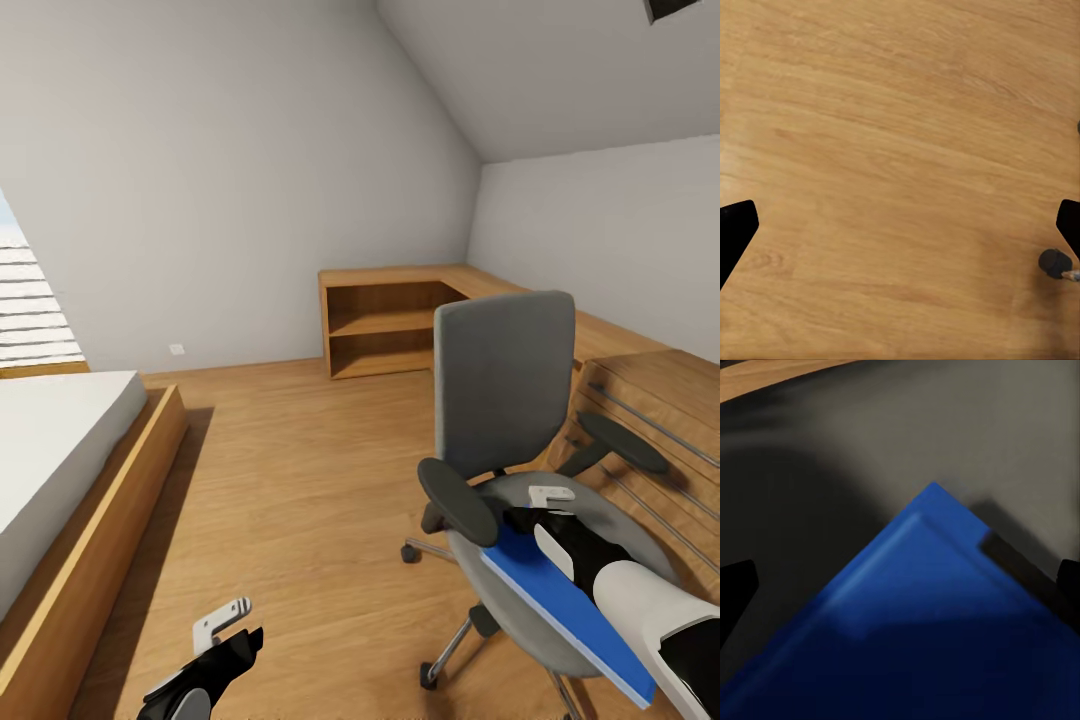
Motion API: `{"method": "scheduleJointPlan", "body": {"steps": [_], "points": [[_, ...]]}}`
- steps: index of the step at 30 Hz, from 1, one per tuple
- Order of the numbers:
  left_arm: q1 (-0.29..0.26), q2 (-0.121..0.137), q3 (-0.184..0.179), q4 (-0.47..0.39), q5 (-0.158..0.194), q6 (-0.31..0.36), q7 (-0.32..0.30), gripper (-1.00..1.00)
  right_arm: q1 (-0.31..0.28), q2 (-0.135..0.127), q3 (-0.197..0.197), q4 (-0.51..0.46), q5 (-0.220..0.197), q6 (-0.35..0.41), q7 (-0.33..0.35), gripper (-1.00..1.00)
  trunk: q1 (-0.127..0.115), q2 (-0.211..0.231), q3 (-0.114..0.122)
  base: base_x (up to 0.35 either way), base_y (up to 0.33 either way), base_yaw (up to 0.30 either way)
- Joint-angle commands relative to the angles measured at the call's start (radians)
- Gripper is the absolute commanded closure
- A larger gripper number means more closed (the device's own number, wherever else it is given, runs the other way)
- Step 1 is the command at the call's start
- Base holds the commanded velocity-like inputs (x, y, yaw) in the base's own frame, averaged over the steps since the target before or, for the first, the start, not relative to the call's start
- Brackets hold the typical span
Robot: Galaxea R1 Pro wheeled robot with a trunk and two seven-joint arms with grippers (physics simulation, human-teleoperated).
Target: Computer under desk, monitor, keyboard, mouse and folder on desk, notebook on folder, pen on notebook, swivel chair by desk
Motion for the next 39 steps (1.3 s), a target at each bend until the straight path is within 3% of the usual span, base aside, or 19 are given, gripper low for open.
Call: {"method": "scheduleJointPlan", "body": {"steps": [1, 39], "points": [[-0.001, 0.001, -0.002, -0.002, 0.008, 0.001, 0.009, -1.0, 0.0, -0.001, 0.008, -0.003, -0.008, 0.006, -0.007, -1.0, 0.0, 0.0, -0.001, -0.008, 0.0, 0.0], [-0.001, -0.002, -0.005, 0.014, 0.008, 0.0, 0.009, -1.0, 0.0, -0.002, 0.008, -0.003, -0.008, 0.006, -0.007, -1.0, 0.0, 0.0, -0.001, 0.0, -0.022, 0.0]]}}
